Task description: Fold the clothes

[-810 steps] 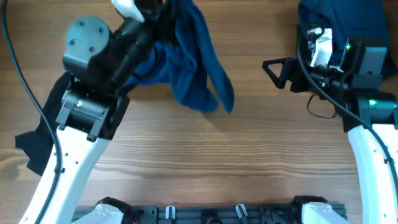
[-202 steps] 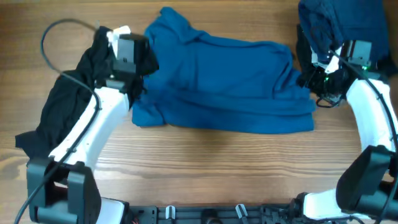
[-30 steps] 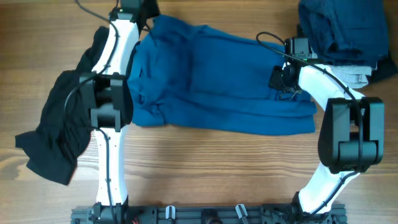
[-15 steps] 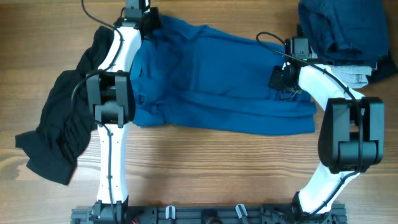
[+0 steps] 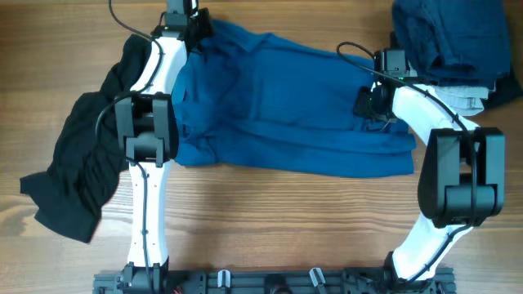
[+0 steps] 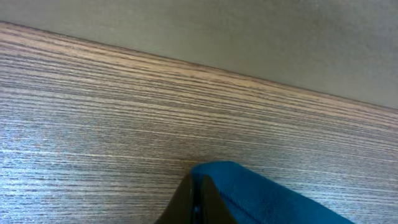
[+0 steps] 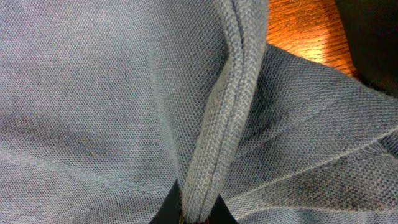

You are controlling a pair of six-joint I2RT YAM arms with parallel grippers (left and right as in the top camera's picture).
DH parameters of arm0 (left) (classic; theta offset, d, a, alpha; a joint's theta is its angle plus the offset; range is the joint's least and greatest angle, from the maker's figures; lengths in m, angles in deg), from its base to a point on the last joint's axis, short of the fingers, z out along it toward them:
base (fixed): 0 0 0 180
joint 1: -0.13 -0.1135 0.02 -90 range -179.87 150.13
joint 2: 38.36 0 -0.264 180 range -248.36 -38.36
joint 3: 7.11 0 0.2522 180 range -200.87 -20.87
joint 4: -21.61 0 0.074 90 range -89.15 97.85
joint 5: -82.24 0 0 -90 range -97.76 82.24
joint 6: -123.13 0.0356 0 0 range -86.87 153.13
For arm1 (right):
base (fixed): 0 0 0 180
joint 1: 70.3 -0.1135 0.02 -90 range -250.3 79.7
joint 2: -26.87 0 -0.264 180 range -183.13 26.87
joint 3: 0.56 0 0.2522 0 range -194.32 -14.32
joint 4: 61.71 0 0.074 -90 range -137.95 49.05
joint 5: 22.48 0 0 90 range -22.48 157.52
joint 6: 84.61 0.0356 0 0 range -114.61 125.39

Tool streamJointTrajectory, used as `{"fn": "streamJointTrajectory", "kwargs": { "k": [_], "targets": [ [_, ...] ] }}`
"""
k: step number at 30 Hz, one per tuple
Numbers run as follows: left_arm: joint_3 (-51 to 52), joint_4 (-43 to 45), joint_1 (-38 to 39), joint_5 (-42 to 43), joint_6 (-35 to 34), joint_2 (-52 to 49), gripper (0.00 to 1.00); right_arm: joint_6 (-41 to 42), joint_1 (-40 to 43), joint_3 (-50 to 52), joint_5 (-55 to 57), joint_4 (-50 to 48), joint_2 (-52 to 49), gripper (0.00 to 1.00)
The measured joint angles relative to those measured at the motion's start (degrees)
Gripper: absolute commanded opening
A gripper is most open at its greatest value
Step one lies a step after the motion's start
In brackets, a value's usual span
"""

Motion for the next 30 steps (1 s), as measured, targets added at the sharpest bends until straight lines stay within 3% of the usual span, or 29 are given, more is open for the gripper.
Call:
{"fn": "streamJointTrajectory", "kwargs": {
  "k": [11, 19, 23, 30],
  "targets": [
    [0.0, -7.2, 0.0, -1.0, 0.0, 12.9, 0.04, -2.0, 0.0, -3.1, 0.0, 6.1, 9.2, 0.04],
    [0.1, -28.3, 0.0, -1.2, 0.0, 21.5, 0.04, -2.0, 0.0, -3.5, -5.1, 11.5, 19.9, 0.04],
    [0.1, -29.0, 0.0, -1.2, 0.0, 28.4, 0.04, -2.0, 0.0, -3.9, -6.3, 12.5, 20.7, 0.04],
    [0.1, -30.1, 0.1, -1.2, 0.0, 28.8, 0.04, -2.2, 0.0, -3.9, -6.5, 12.7, 20.7, 0.11]
  ]
}}
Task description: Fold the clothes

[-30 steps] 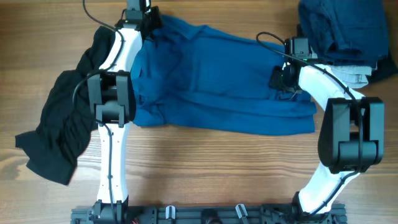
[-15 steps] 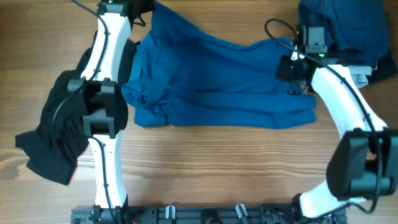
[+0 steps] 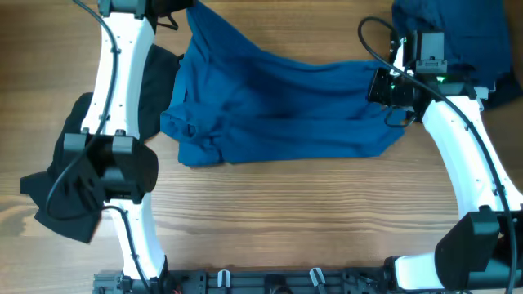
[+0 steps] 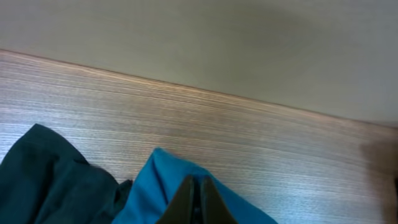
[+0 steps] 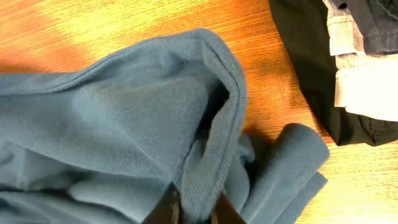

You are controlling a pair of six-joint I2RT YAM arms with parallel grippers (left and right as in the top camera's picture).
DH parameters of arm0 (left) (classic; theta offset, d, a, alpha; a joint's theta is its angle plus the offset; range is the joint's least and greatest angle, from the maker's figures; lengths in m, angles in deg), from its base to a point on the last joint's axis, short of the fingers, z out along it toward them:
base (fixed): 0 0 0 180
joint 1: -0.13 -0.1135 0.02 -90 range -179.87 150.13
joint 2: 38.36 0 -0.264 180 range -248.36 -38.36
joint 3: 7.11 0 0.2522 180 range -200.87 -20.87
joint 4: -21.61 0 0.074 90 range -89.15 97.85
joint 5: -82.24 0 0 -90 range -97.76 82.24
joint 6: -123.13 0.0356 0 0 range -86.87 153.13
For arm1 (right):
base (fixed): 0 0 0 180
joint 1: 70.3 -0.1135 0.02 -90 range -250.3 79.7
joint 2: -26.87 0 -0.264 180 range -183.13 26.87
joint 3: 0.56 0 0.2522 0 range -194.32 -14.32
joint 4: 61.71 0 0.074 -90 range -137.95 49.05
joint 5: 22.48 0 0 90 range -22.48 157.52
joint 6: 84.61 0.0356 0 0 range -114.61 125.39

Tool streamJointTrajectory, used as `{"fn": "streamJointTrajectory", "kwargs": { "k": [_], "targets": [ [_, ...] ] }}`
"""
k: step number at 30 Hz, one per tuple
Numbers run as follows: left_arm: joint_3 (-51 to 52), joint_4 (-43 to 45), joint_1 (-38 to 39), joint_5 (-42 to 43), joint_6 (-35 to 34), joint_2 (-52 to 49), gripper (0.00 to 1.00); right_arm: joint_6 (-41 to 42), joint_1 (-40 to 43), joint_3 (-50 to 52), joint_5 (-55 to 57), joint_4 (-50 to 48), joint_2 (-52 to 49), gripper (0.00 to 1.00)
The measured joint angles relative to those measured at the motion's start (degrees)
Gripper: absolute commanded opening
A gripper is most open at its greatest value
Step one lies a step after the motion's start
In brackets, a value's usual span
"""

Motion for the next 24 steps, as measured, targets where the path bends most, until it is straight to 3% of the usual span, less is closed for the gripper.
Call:
{"fn": "streamJointTrajectory", "kwargs": {
  "k": [1, 12, 16, 17, 18, 24],
  "targets": [
    [0.0, 0.0, 0.0, 0.0, 0.0, 0.0, 0.04, 0.0, 0.0, 0.0, 0.0, 0.0, 0.0, 0.04],
    [0.0, 0.0, 0.0, 0.0, 0.0, 0.0, 0.04, -0.4, 0.0, 0.0, 0.3, 0.5, -0.1, 0.04],
    [0.0, 0.2, 0.0, 0.0, 0.0, 0.0, 0.04, -0.6, 0.0, 0.0, 0.5, 0.7, -0.1, 0.16],
    [0.0, 0.2, 0.0, 0.0, 0.0, 0.0, 0.04, -0.7, 0.0, 0.0, 0.5, 0.7, -0.1, 0.14],
    [0.0, 0.2, 0.0, 0.0, 0.0, 0.0, 0.04, -0.8, 0.0, 0.0, 0.5, 0.9, -0.1, 0.04],
    [0.0, 0.2, 0.0, 0.0, 0.0, 0.0, 0.04, -0.8, 0.0, 0.0, 0.5, 1.6, -0.1, 0.04]
  ]
}}
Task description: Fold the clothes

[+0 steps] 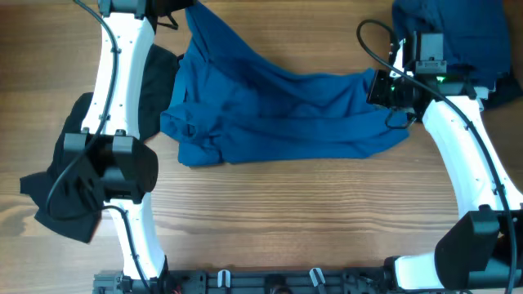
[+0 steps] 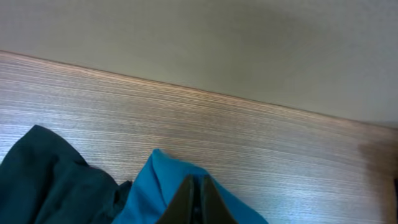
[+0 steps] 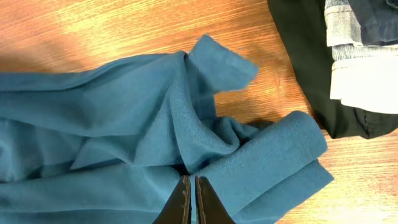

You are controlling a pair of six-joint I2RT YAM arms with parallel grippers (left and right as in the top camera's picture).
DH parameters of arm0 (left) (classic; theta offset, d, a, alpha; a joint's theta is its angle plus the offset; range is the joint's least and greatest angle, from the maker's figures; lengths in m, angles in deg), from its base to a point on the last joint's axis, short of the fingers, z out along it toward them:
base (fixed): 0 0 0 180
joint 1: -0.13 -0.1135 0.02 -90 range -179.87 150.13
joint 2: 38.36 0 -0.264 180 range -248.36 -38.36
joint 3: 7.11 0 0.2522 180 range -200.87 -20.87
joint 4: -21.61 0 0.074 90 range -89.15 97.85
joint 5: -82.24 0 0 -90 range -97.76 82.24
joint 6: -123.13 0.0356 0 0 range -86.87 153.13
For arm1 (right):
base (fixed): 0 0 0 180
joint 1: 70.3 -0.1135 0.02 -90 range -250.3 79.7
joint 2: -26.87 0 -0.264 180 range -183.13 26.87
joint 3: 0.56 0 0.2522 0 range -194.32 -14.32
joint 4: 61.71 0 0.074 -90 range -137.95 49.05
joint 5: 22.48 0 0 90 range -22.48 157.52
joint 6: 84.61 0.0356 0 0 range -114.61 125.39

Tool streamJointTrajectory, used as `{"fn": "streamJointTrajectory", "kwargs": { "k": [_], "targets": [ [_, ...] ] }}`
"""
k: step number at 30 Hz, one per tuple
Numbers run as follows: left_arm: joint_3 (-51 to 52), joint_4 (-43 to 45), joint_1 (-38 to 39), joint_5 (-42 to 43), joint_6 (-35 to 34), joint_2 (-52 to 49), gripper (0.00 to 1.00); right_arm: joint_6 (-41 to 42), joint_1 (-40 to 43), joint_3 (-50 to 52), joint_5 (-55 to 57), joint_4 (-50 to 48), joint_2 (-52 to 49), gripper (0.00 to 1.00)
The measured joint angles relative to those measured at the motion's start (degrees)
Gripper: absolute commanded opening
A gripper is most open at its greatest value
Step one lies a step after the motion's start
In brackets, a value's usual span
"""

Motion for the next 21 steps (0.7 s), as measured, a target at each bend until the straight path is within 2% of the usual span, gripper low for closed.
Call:
{"fn": "streamJointTrajectory", "kwargs": {
  "k": [1, 2, 3, 6, 9, 11, 14, 21],
  "targets": [
    [0.0, 0.0, 0.0, 0.0, 0.0, 0.0, 0.04, 0.0, 0.0, 0.0, 0.0, 0.0, 0.0, 0.21],
    [0.0, 0.0, 0.0, 0.0, 0.0, 0.0, 0.04, 0.0, 0.0, 0.0, 0.0, 0.0, 0.0, 0.5],
    [0.0, 0.0, 0.0, 0.0, 0.0, 0.0, 0.04, 0.0, 0.0, 0.0, 0.0, -0.3, 0.0, 0.58],
    [0.0, -0.2, 0.0, 0.0, 0.0, 0.0, 0.04, 0.5, 0.2, -0.2, 1.6, -6.6, -2.4, 0.63],
    [0.0, -0.7, 0.0, 0.0, 0.0, 0.0, 0.04, 1.9, 2.9, -0.2, 0.5, -11.3, -8.3, 0.62],
    [0.0, -0.9, 0.0, 0.0, 0.0, 0.0, 0.04, 2.2, 7.3, -0.2, -3.7, -15.6, -12.6, 0.55],
    [0.0, -1.1, 0.0, 0.0, 0.5, 0.0, 0.04, 2.1, 12.5, -0.2, -10.6, -20.1, -16.0, 0.54],
    [0.0, -1.3, 0.0, 0.0, 0.5, 0.0, 0.04, 1.0, 13.3, -0.2, -22.8, -25.2, -23.2, 0.52]
  ]
}}
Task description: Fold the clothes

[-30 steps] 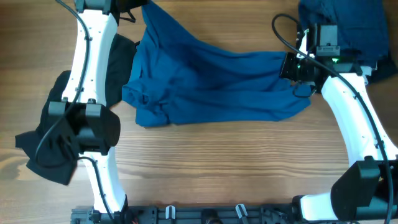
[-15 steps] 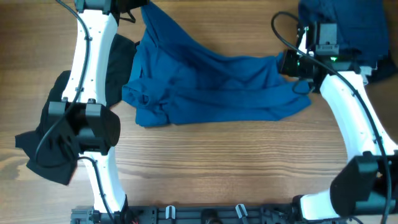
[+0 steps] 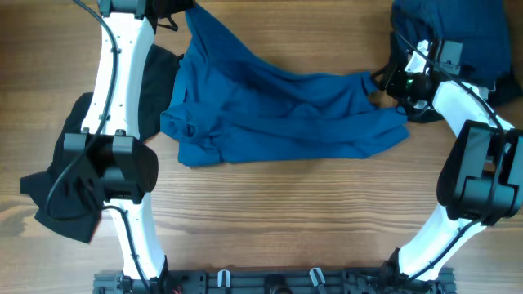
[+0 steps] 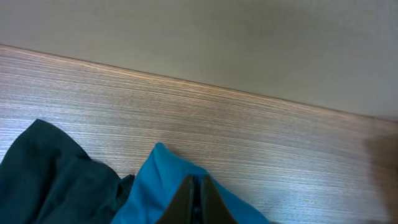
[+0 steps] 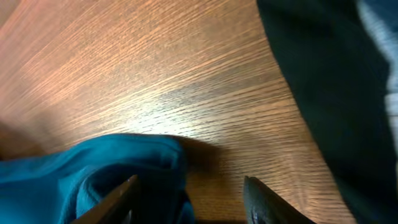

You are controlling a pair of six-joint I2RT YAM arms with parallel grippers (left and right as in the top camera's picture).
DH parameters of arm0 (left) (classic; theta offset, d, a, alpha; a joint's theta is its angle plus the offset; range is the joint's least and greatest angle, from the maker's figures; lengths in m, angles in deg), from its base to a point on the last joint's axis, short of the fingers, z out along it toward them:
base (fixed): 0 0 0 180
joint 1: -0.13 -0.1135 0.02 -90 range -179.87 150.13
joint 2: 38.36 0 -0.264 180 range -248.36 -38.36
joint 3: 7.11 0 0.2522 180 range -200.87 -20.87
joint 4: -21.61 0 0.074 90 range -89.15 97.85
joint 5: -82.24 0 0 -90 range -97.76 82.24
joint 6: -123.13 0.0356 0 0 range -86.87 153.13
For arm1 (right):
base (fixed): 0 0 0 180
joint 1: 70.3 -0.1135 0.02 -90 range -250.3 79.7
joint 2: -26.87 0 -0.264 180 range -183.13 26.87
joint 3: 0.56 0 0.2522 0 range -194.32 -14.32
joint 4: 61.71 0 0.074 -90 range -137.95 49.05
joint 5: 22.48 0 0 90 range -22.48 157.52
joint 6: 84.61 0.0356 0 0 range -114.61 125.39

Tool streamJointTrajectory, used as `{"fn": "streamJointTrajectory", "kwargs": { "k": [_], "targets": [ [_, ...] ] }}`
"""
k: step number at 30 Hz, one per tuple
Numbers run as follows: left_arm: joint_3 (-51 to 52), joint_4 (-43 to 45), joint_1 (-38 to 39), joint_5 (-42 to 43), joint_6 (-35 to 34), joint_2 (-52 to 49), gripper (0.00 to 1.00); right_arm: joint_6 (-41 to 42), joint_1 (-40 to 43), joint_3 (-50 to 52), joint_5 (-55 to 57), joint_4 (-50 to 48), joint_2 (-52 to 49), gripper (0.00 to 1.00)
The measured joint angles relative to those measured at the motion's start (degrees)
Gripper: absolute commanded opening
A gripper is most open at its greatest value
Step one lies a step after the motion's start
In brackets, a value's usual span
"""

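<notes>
A blue shirt point(image 3: 278, 114) lies crumpled across the far middle of the wooden table. At the far left my left gripper point(image 3: 181, 11) is shut on the shirt's upper left corner. In the left wrist view the blue cloth point(image 4: 155, 186) runs up between the closed fingers of that gripper point(image 4: 199, 190). My right gripper point(image 3: 389, 83) sits at the shirt's right edge with its jaws open. In the right wrist view, that gripper point(image 5: 189, 190) has bare wood between its fingers, and the blue cloth point(image 5: 118, 168) lies by the left finger.
A black garment point(image 3: 82, 163) lies heaped at the left, partly under the left arm and also visible in the left wrist view point(image 4: 50, 180). A pile of dark blue clothes point(image 3: 453, 33) sits in the far right corner; its dark fabric point(image 5: 336, 93) lies close to the right gripper.
My right gripper was shut on the shirt's right edge; now it is open, the cloth is released, and its wrist has turned and shifted slightly right. The left gripper keeps its hold, unmoved.
Both grippers were shut on the shirt, which lay spread wide on the table. A second later both arms had moved farther back with it, the shirt pulled between them. That held until now, when the right gripper has let go.
</notes>
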Motion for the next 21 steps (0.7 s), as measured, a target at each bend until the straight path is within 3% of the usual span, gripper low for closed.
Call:
{"fn": "streamJointTrajectory", "kwargs": {
  "k": [5, 17, 21],
  "targets": [
    [0.0, 0.0, 0.0, 0.0, 0.0, 0.0, 0.04, 0.0, 0.0, 0.0, -3.3, -2.5, 0.0, 0.61],
    [0.0, -0.2, 0.0, 0.0, 0.0, 0.0, 0.04, 0.5, 0.0, 0.0, -12.8, -1.9, 0.0, 0.56],
    [0.0, -0.2, 0.0, 0.0, 0.0, 0.0, 0.04, 1.1, 0.0, 0.0, -14.6, -0.2, 0.0, 0.65]
  ]
}}
